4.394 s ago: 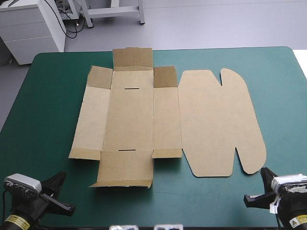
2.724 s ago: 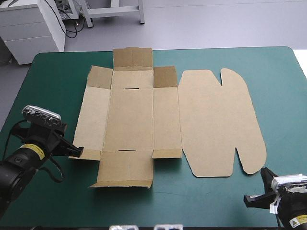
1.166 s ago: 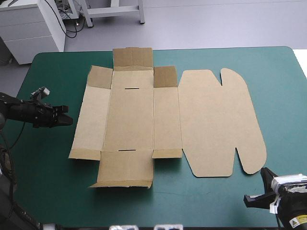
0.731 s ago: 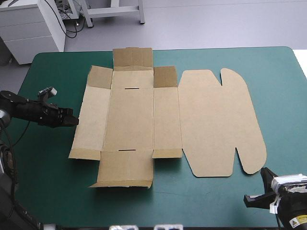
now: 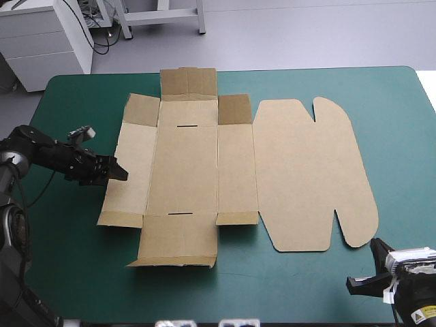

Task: Fold the box

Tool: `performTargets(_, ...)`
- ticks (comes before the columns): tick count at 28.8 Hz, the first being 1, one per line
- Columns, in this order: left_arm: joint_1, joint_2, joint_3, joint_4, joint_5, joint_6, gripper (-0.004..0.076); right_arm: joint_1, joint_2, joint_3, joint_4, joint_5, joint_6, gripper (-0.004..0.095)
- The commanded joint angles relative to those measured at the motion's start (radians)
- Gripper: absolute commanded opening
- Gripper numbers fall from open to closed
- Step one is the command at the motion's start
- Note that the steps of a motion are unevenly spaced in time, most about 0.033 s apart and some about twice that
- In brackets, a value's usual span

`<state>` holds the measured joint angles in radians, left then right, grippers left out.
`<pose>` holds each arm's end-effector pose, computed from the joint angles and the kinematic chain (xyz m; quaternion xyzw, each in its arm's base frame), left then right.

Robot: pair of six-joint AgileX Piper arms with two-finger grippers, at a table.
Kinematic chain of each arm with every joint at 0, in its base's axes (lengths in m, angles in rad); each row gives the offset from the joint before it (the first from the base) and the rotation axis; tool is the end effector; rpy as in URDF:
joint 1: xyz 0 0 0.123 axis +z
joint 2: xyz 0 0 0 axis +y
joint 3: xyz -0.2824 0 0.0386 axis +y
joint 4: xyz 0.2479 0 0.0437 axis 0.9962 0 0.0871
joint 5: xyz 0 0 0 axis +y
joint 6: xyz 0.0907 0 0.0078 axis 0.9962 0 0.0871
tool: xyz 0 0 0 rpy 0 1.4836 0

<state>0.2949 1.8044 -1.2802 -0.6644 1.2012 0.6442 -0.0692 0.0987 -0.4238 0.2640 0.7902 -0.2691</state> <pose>0.3413 0.0489 0.2281 0.0381 0.9527 -0.2819 0.1073 0.0285 0.0150 0.2782 -0.0579 0.8185 0.0338 0.5707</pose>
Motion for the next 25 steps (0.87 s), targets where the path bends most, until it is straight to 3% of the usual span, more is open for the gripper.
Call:
performTargets(1,-0.046,-0.019,-0.024,0.006,0.091,-0.023,0.0479,-0.001,0.016,-0.032,0.005,-0.07,-0.002,-0.0019)
performTargets(11,-0.062,0.014,-0.024,-0.076,0.073,-0.06,0.0477,-0.001,0.016,-0.032,0.005,-0.07,-0.002,-0.0019)
performTargets(14,-0.062,0.014,-0.024,-0.077,0.068,-0.077,0.0437,-0.001,0.016,-0.032,0.005,-0.07,-0.002,-0.0019)
performTargets(17,-0.062,0.014,-0.024,-0.077,0.068,-0.084,0.0297,-0.001,0.016,-0.032,0.005,-0.07,-0.002,-0.0019)
performTargets(21,-0.062,0.014,-0.024,-0.075,0.075,-0.085,-0.0003,-0.001,0.016,-0.032,0.005,-0.07,-0.002,-0.0019)
performTargets(25,-0.06,0.014,-0.035,-0.07,0.093,-0.097,-0.0001,-0.001,0.016,-0.032,0.005,-0.07,-0.002,-0.0019)
